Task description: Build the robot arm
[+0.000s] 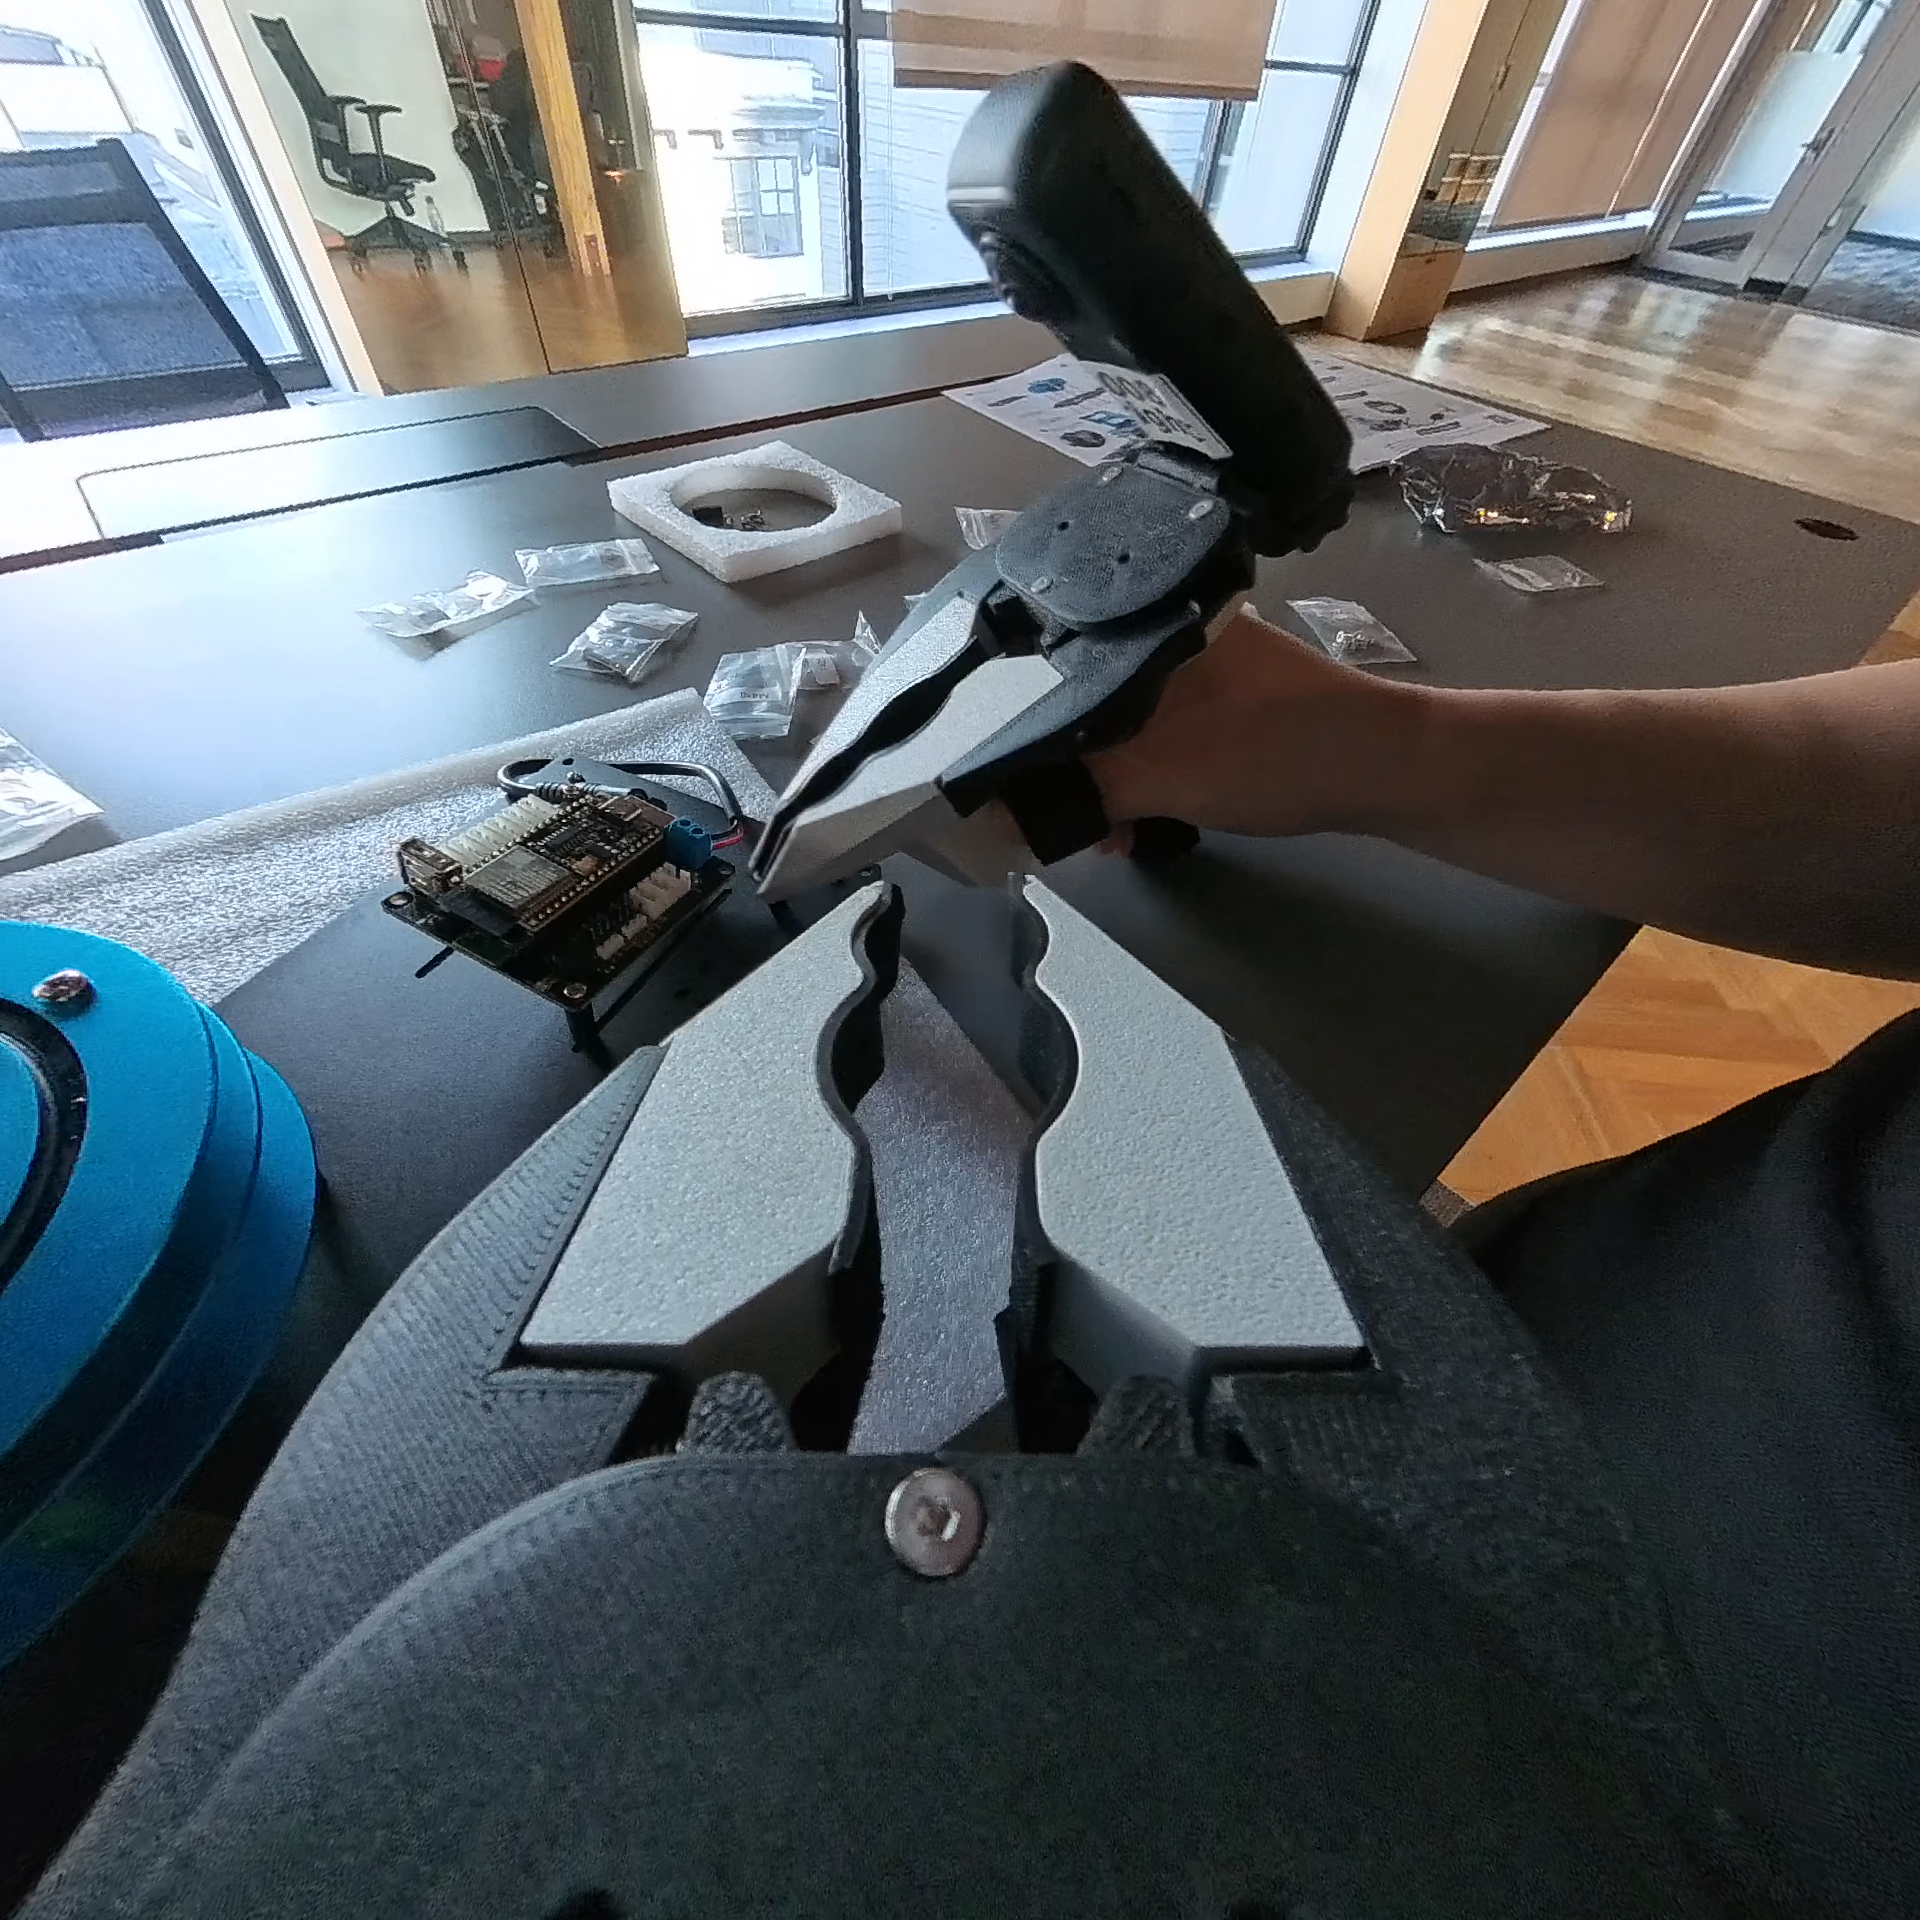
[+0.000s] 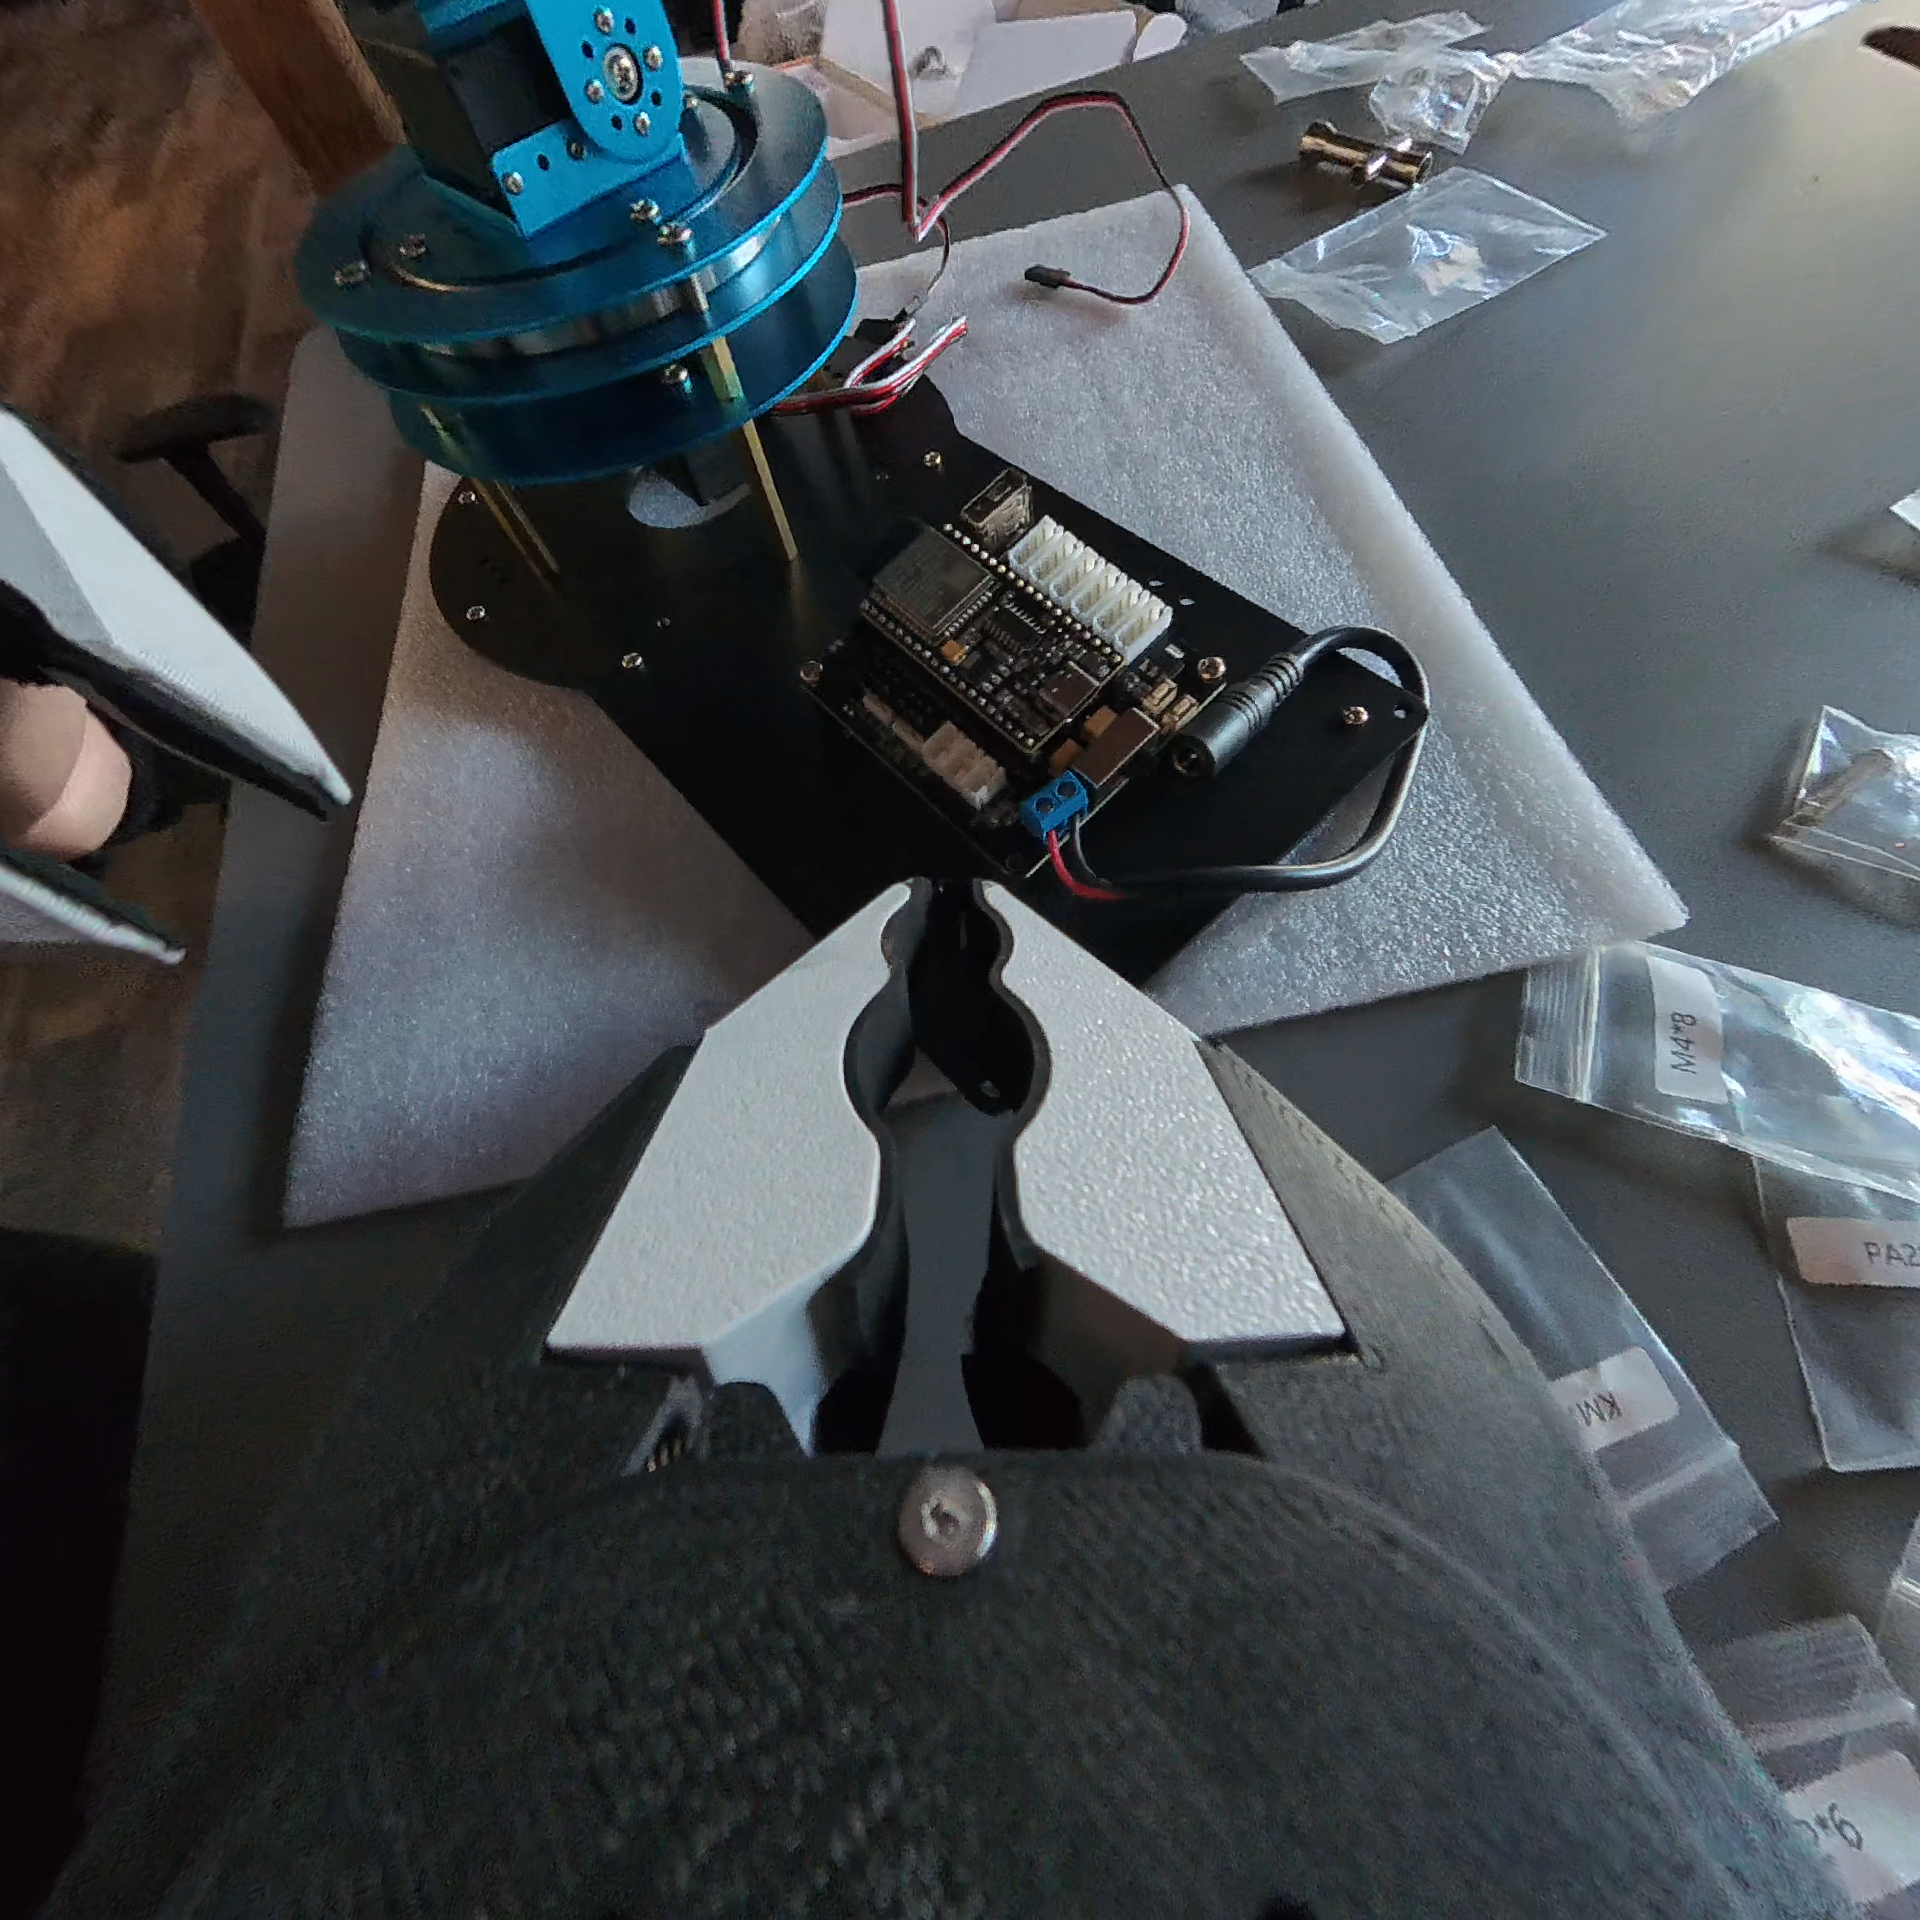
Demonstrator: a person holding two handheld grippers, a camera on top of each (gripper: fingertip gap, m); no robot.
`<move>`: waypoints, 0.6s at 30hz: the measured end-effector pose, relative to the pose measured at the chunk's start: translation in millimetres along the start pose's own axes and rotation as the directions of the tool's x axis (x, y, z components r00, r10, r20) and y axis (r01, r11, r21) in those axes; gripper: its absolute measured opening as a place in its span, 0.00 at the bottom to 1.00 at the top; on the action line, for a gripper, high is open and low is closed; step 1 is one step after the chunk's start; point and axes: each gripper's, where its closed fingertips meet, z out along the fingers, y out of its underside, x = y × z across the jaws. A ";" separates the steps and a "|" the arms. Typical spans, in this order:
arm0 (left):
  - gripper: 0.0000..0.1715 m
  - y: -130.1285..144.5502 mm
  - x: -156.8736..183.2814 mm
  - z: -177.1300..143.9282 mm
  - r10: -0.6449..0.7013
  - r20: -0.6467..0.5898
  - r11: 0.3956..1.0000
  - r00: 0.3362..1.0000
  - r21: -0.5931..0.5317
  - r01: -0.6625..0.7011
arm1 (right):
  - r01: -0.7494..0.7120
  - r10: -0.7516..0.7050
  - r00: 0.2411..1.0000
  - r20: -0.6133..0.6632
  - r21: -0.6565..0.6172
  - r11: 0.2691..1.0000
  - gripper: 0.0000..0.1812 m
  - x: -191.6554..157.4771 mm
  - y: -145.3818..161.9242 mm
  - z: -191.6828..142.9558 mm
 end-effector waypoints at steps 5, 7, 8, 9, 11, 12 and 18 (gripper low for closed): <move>0.10 -0.2 0.4 -0.3 -0.022 -0.018 1.000 1.000 0.007 0.023 | 0.046 -0.047 0.999 -0.024 -0.014 0.999 0.03 -0.8 1.8 0.4; 0.10 -1.3 0.4 -0.4 -0.026 -0.022 1.000 0.999 0.010 0.026 | 0.046 -0.047 0.999 -0.025 -0.030 0.998 0.05 -0.5 4.0 1.3; 0.10 -2.1 0.3 -0.6 -0.025 -0.022 1.000 0.999 0.013 0.025 | 0.045 -0.046 0.999 -0.027 -0.028 0.999 0.05 -0.2 3.8 1.2; 0.10 -2.5 0.0 -0.9 -0.022 -0.020 1.000 1.000 0.013 0.023 | 0.044 -0.045 0.999 -0.029 -0.025 0.999 0.05 0.2 3.5 1.1; 0.10 -1.8 -0.8 -1.0 -0.019 -0.018 1.000 1.000 0.007 0.019 | 0.042 -0.042 0.999 -0.029 -0.026 0.999 0.06 0.5 3.6 0.9; 0.11 -0.9 -1.5 -1.1 -0.016 -0.014 1.000 1.000 0.002 0.016 | 0.041 -0.042 0.999 -0.029 -0.029 0.999 0.08 0.7 4.1 0.8; 0.16 6.7 -20.0 -3.0 0.073 0.106 0.995 0.992 -0.080 -0.064 | 0.053 -0.053 0.998 -0.039 -0.017 0.998 0.08 0.7 4.7 -3.8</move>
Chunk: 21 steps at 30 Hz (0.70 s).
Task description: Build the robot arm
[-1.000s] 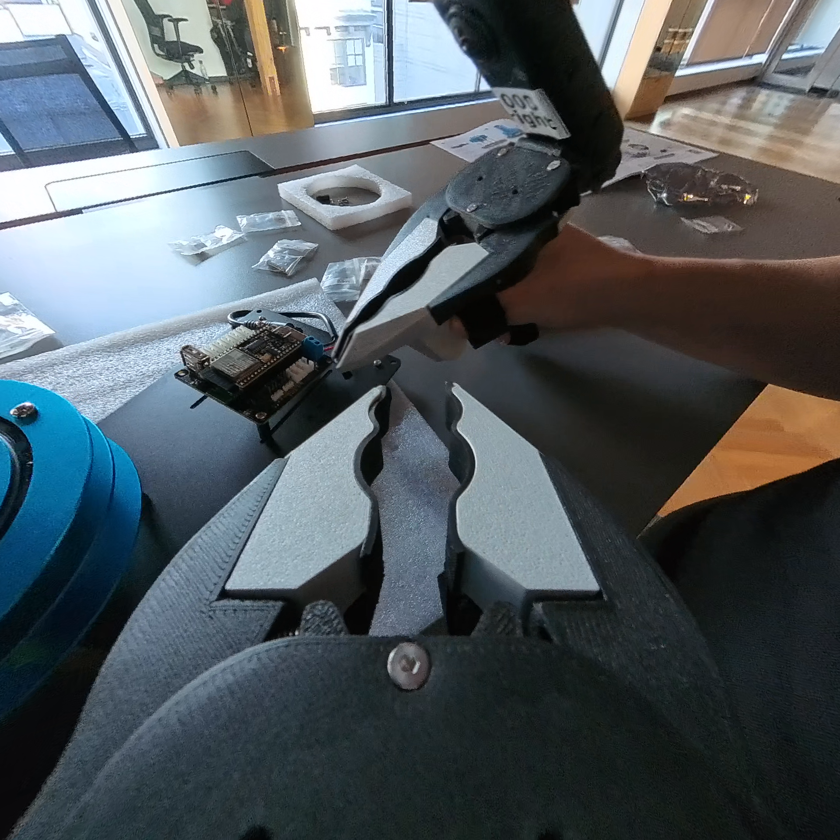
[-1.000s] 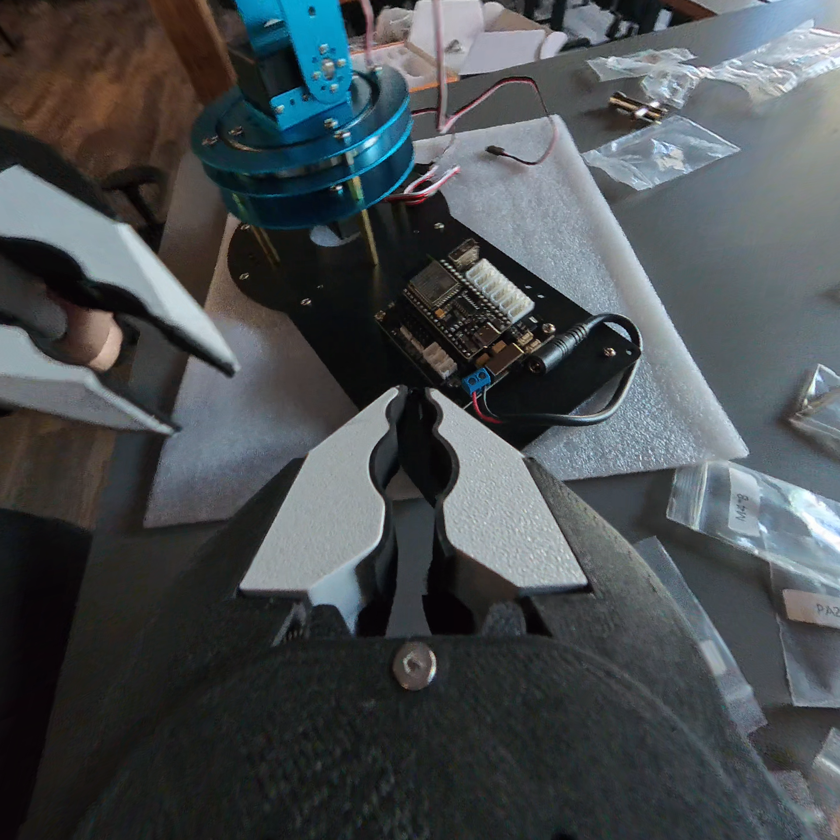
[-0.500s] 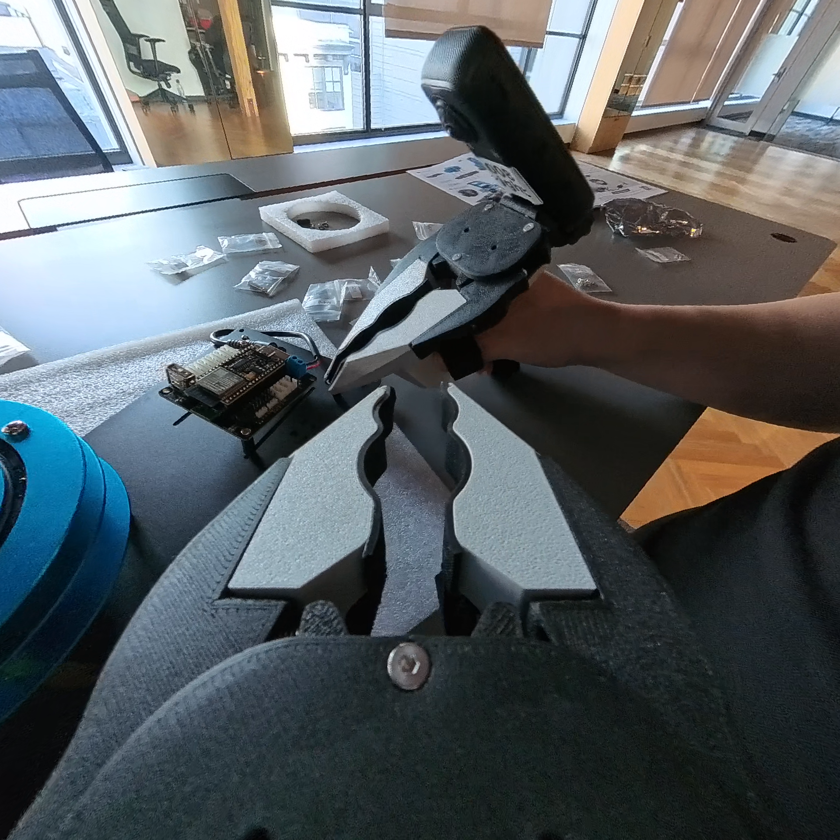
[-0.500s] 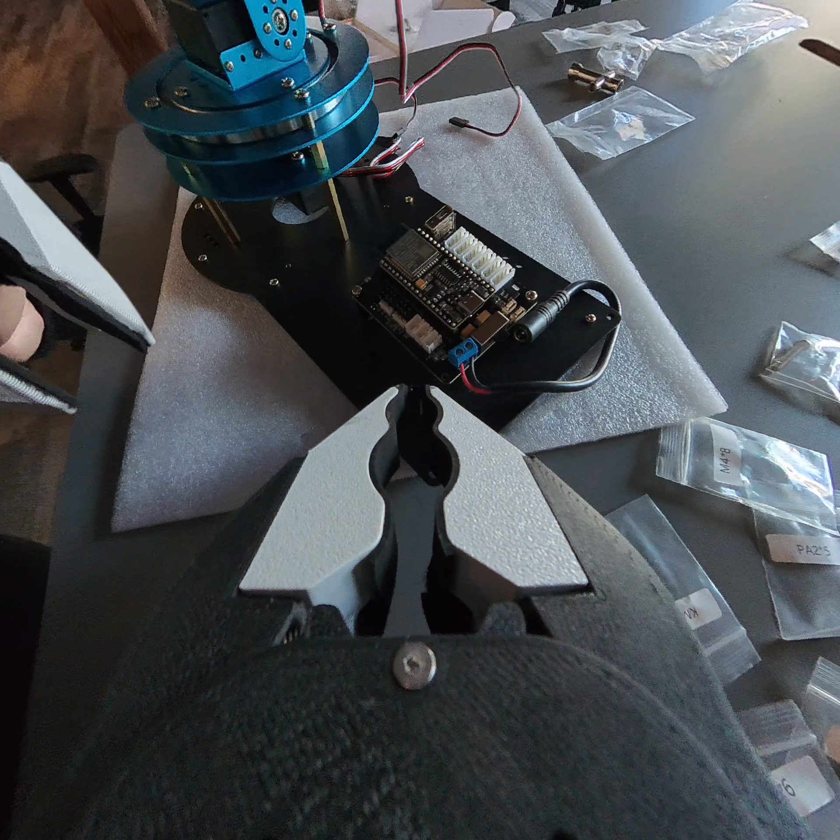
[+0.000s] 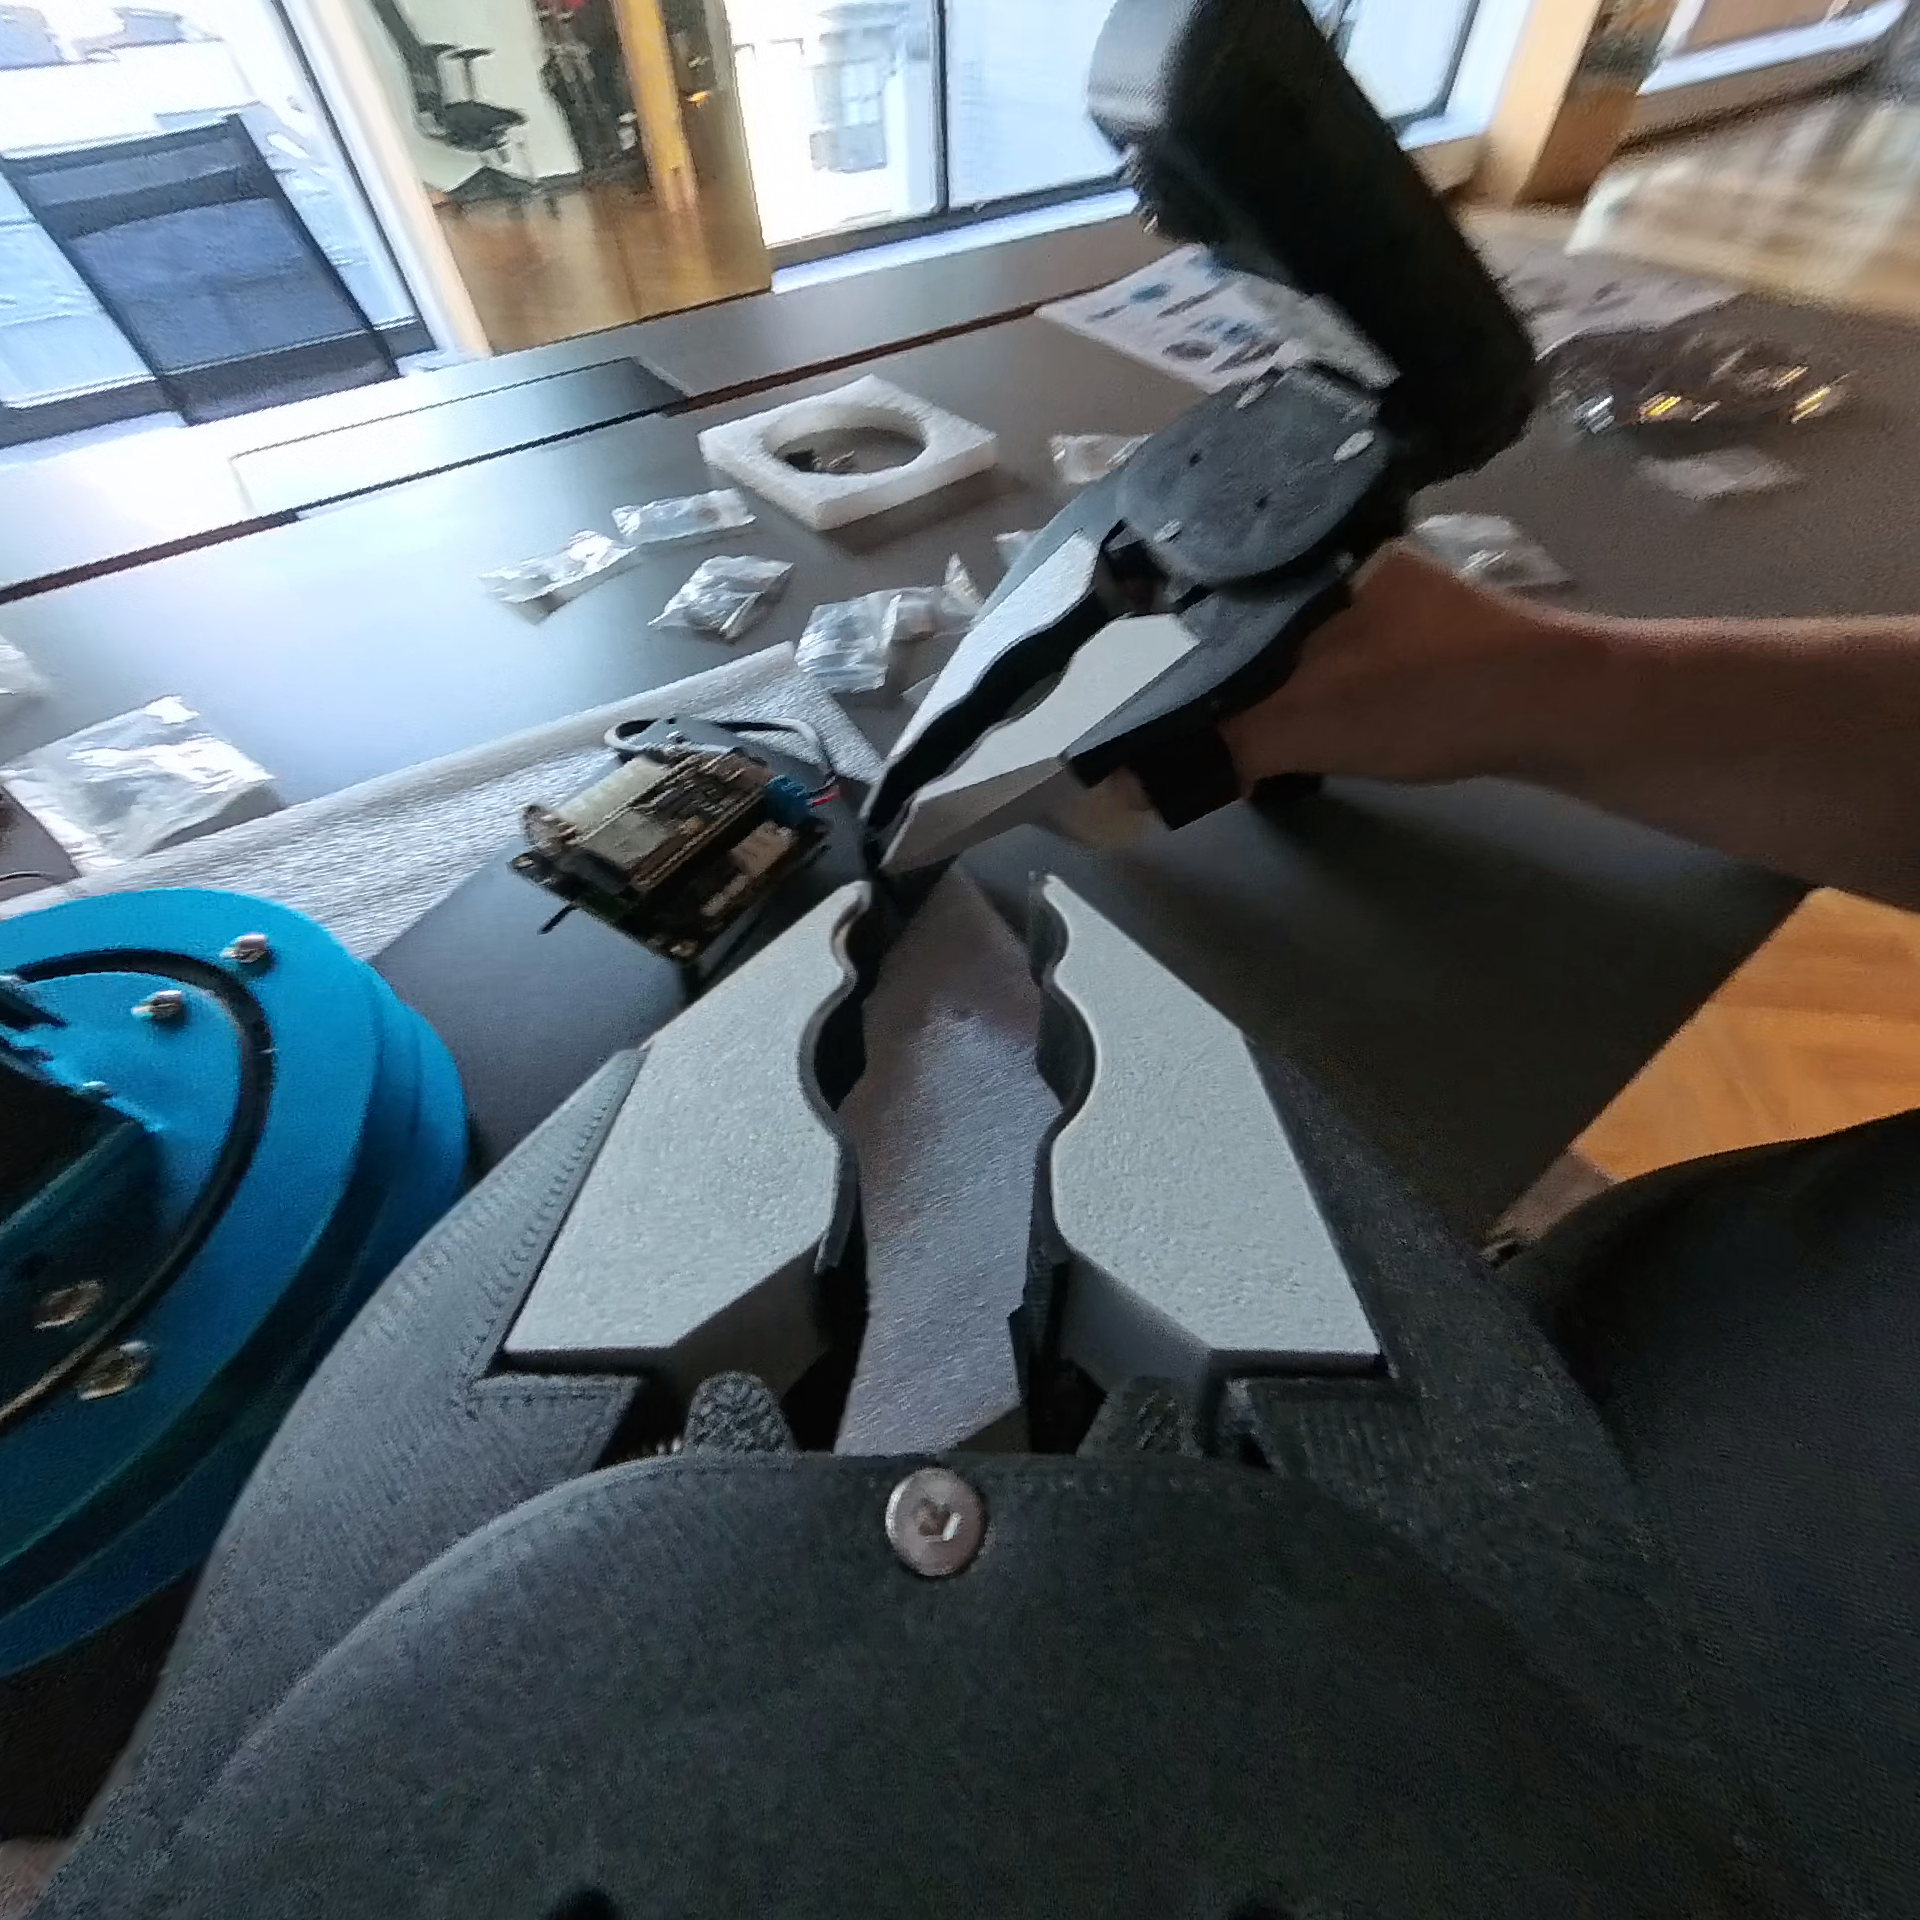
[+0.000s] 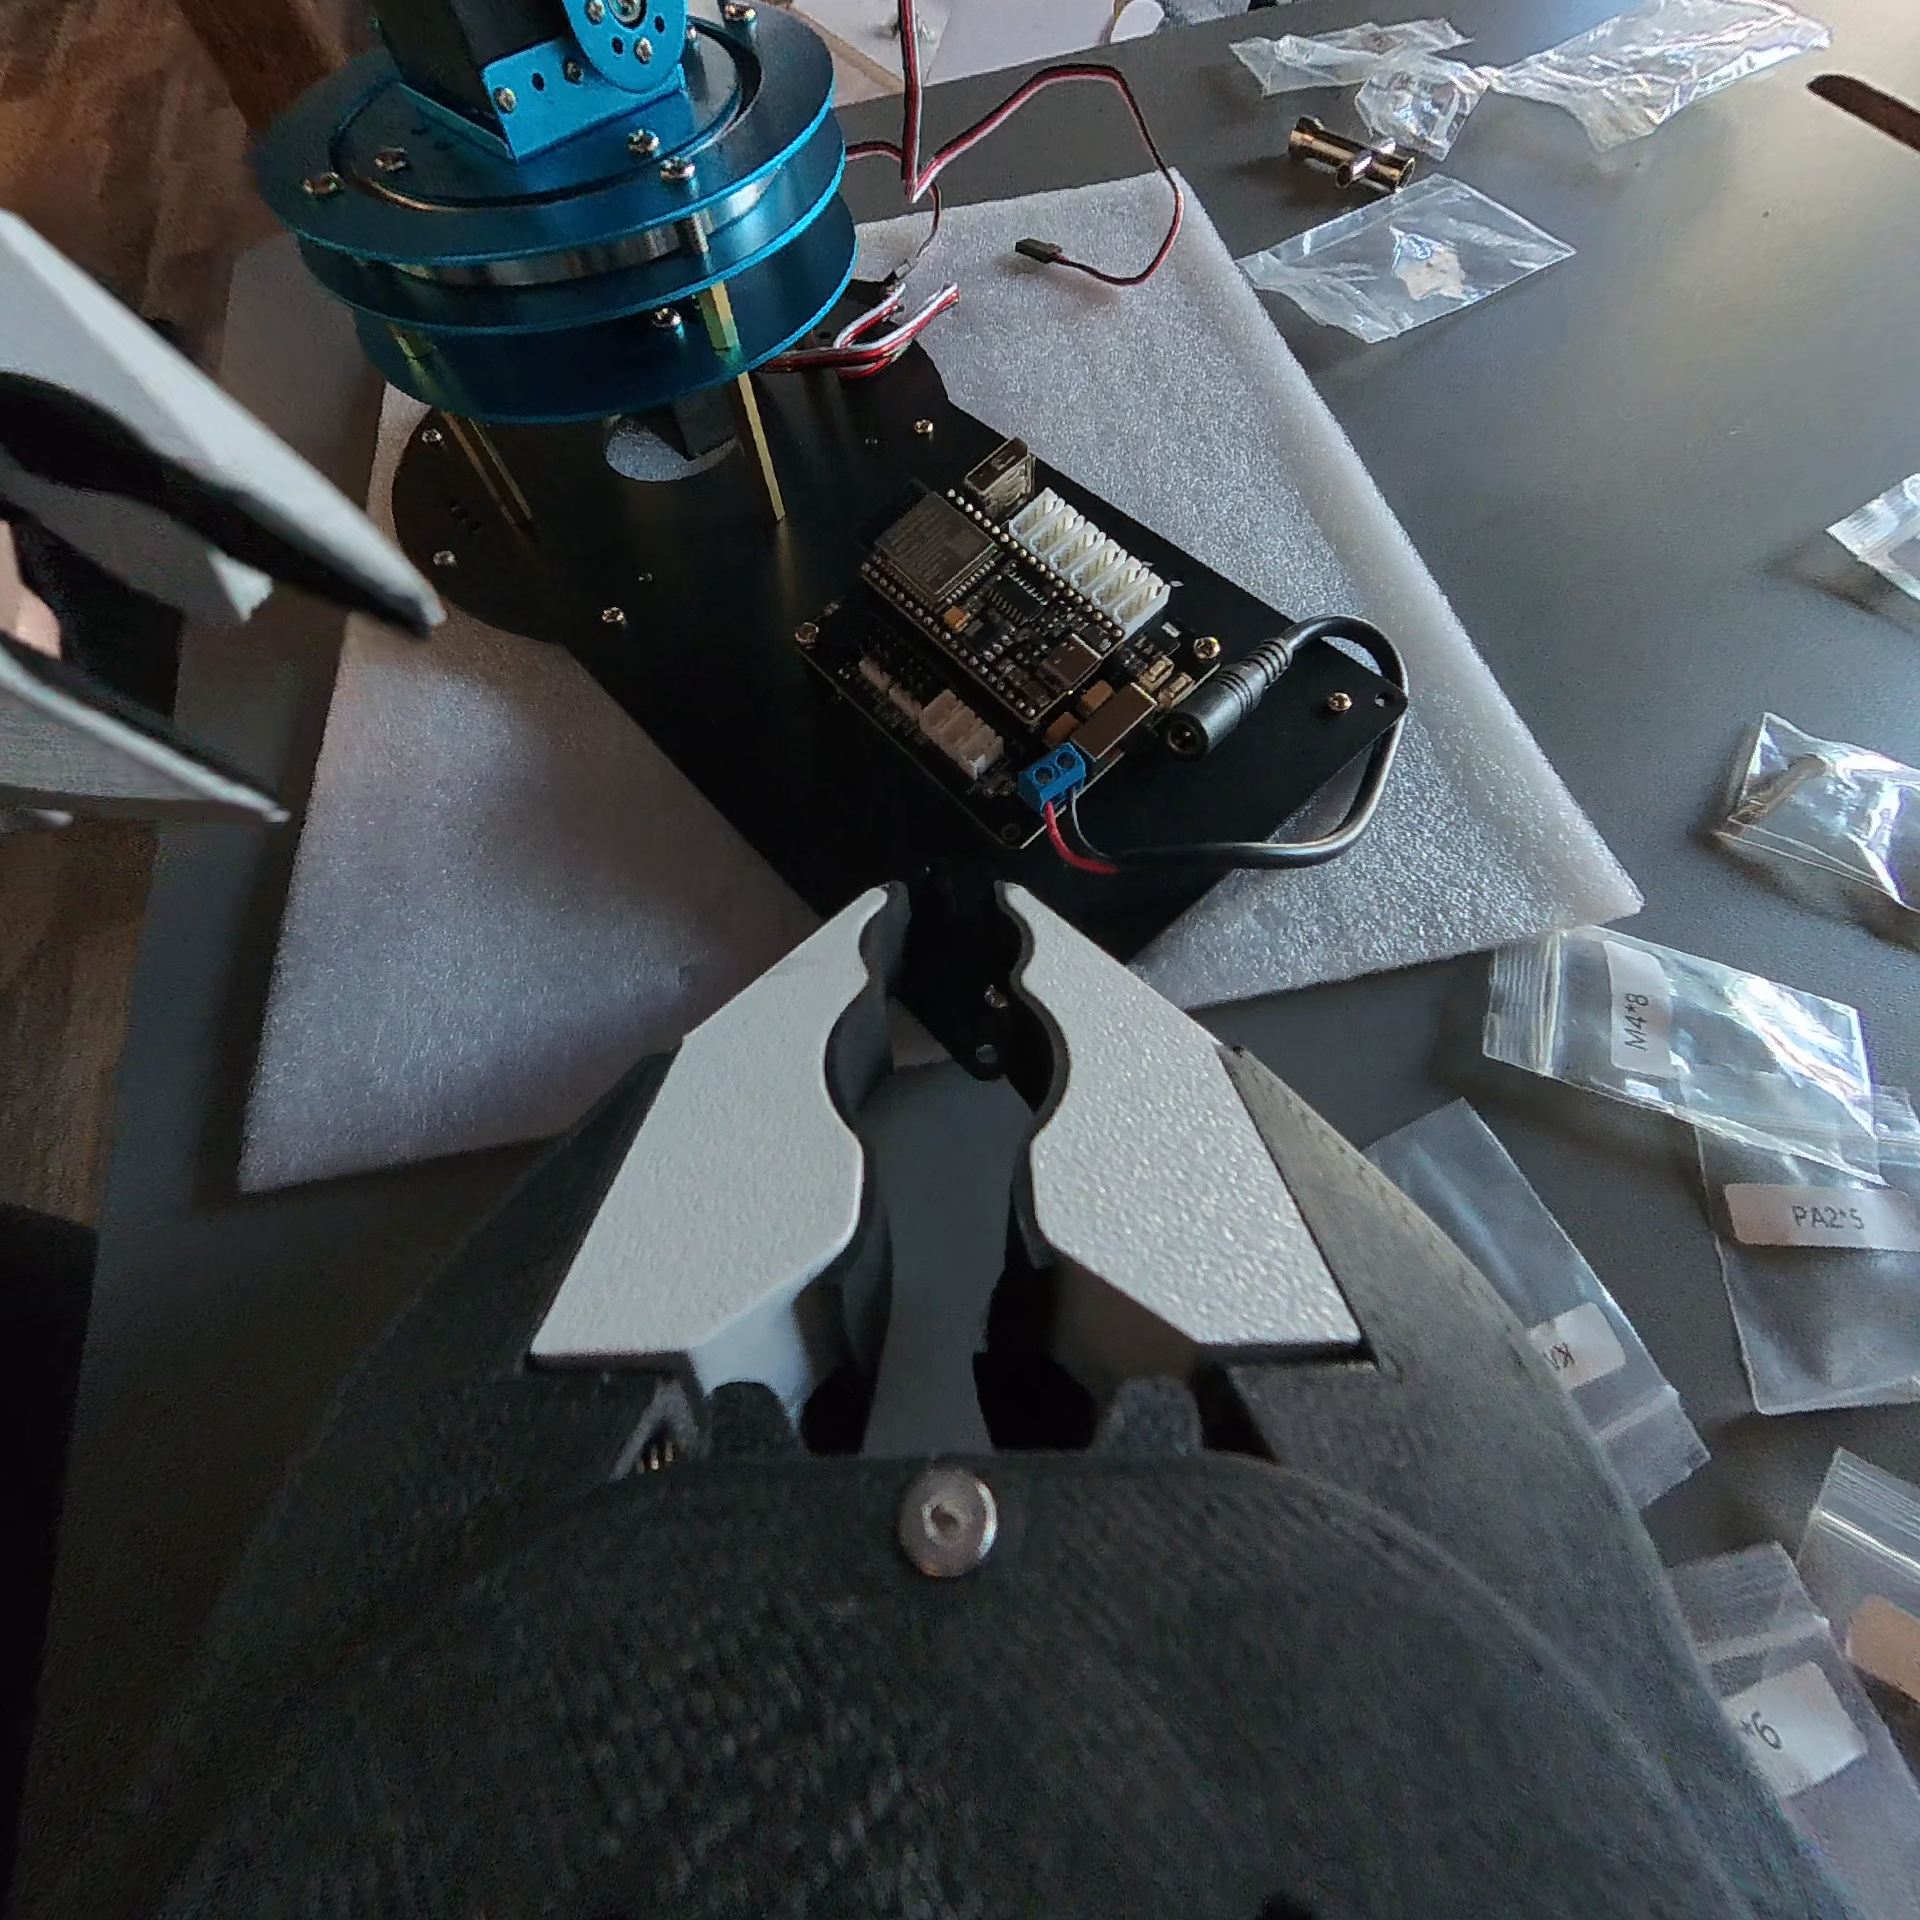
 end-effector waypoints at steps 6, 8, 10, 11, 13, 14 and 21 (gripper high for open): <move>0.21 16.9 -25.5 6.3 0.213 0.163 0.964 0.963 -0.199 -0.179 | 0.008 -0.008 1.000 0.015 -0.015 1.000 0.04 -0.8 0.9 2.8; 0.21 19.3 -29.1 8.3 0.233 0.175 0.954 0.957 -0.230 -0.191 | 0.015 -0.015 1.000 0.018 -0.019 1.000 0.05 -1.4 1.1 3.5; 0.21 20.3 -29.6 10.6 0.205 0.168 0.959 0.964 -0.232 -0.163 | 0.019 -0.019 1.000 0.017 -0.022 1.000 0.05 -1.5 1.5 4.0; 0.20 20.9 -31.7 11.2 0.192 0.173 0.961 0.966 -0.233 -0.149 | 0.020 -0.020 1.000 0.017 -0.024 1.000 0.05 -1.4 1.5 4.1; 0.19 23.6 -37.9 11.8 0.179 0.191 0.961 0.965 -0.245 -0.130 | 0.023 -0.022 1.000 0.020 -0.019 1.000 0.02 -1.9 0.9 4.1; 0.18 25.3 -40.6 12.3 0.175 0.197 0.960 0.965 -0.251 -0.122 | 0.022 -0.021 1.000 0.018 -0.020 1.000 0.02 -1.3 0.8 4.3; 0.12 32.1 -61.0 14.6 0.201 0.304 0.942 0.931 -0.320 -0.099 | 0.007 -0.006 1.000 0.019 -0.008 1.000 0.02 1.7 -1.0 3.1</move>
